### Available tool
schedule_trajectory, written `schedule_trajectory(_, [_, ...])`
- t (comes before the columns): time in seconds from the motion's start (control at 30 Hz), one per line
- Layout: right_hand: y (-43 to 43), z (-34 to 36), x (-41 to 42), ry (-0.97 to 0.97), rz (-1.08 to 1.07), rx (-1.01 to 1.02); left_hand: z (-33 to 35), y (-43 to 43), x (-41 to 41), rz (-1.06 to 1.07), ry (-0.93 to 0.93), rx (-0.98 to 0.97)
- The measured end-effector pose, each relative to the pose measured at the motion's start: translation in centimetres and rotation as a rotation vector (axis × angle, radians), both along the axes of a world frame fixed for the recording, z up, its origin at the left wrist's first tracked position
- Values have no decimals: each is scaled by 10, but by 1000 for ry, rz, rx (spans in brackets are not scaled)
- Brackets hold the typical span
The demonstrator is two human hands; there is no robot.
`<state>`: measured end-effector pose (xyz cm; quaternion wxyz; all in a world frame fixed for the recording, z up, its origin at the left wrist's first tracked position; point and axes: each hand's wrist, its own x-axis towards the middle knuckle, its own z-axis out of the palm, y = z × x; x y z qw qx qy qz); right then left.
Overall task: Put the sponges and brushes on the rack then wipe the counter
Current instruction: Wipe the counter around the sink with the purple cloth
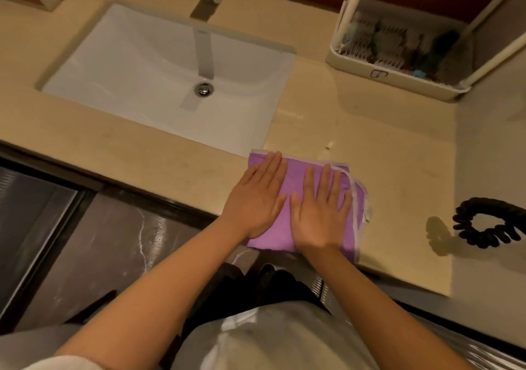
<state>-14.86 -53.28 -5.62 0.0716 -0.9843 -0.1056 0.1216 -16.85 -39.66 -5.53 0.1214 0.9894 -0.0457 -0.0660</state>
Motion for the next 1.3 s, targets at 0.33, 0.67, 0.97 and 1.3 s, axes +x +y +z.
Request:
schedule_trajectory(0.33, [35, 28, 58, -116, 673, -63, 8, 107, -2, -29, 50, 120])
schedule_trajectory(0.67, [70, 7, 75, -64, 955, -41, 5, 45, -27, 471, 57, -94])
schedule_trajectory(0.97, [149, 0, 33, -126, 771, 27, 3, 151, -45, 308, 50, -83])
schedule_trajectory(1.3, [295, 0, 5, -90, 806, 106, 5, 296, -63, 369, 83, -72])
